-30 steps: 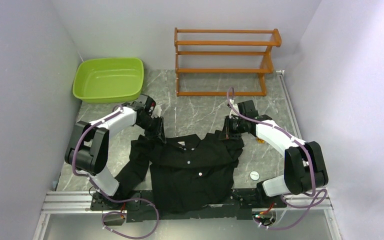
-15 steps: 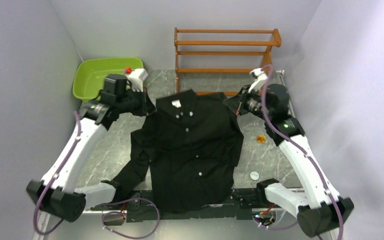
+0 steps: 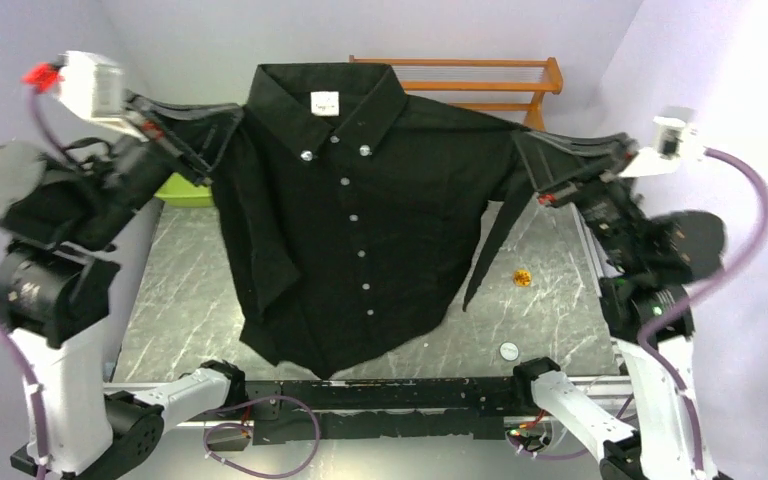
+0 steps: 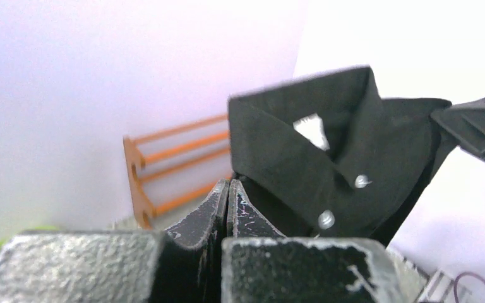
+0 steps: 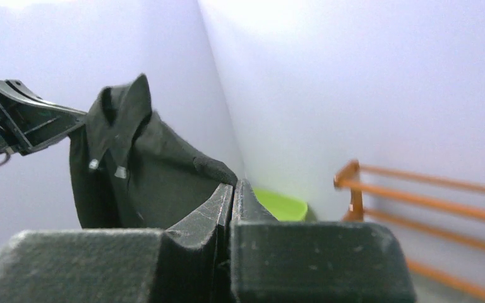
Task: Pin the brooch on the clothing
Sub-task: Flatten out the clothes at the center of the board.
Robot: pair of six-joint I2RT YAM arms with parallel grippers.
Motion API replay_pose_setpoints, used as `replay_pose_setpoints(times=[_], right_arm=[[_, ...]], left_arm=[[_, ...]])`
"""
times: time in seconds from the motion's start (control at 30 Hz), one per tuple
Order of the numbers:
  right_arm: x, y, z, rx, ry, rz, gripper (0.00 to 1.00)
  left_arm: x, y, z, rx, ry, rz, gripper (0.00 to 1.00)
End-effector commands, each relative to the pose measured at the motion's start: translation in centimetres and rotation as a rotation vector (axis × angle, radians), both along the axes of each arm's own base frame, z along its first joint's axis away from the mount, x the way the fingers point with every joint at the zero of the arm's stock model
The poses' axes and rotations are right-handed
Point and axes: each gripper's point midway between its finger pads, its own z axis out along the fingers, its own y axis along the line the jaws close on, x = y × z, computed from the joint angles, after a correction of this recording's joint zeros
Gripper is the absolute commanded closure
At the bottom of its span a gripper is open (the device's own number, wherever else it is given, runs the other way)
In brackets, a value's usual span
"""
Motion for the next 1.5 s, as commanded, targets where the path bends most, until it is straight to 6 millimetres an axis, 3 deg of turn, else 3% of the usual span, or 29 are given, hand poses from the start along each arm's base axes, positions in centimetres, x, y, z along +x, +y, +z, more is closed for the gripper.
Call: replay_pose_setpoints(times=[0.0,0.17,0.4,0.53,0.67,0.77,0.93,1.07,1.17,1.3,1.47], right_arm=[[-6.5,-2.7,8.1,0.121,-0.280,-0.035,1.00],[-10.3,-2.6,10.2,0.107,-0.386,0.028,1.00],[-15.5,-2.8,11.0,0.103,-0.464,0.100,1.00],[-17.0,-3.0,10.4,0.112,-0.476,0.123,1.00],[-15.3,-2.5,9.2,0.099,-0.413,0.124,1.00],[-12.4,-2.2,7.6,0.086,-0.328,0.093,1.00],[-4.3,-1.6,1.3,0.068,-0.091,-0.005,1.00],[2.8,-0.8,-6.8,0.025,0.129,-0.080,1.00],[7.6,-0.4,-13.3,-0.017,0.270,-0.136,1.00],[13.6,-0.5,-20.3,-0.073,0.434,-0.238,1.00],[21.2,0.2,-29.0,-0.193,0.651,-0.296,1.00]], left_arm=[[-4.3,1.3,7.1,-0.052,-0.212,-0.016,0.97],[-8.3,1.6,10.3,-0.099,-0.308,-0.076,0.97],[-12.2,1.7,10.7,-0.127,-0.317,-0.147,0.97],[-14.2,2.7,11.7,-0.109,-0.372,-0.080,0.97],[-12.0,3.1,11.0,-0.105,-0.324,-0.018,0.97],[-7.8,3.5,8.9,-0.092,-0.224,0.045,0.97],[1.3,2.9,2.2,-0.041,0.034,0.075,0.97],[10.3,3.5,-7.7,0.040,0.285,0.174,0.97],[15.8,4.2,-15.1,0.103,0.429,0.241,0.98],[22.0,3.6,-24.2,0.156,0.610,0.240,0.97],[27.5,5.3,-34.1,0.217,0.776,0.356,0.97]])
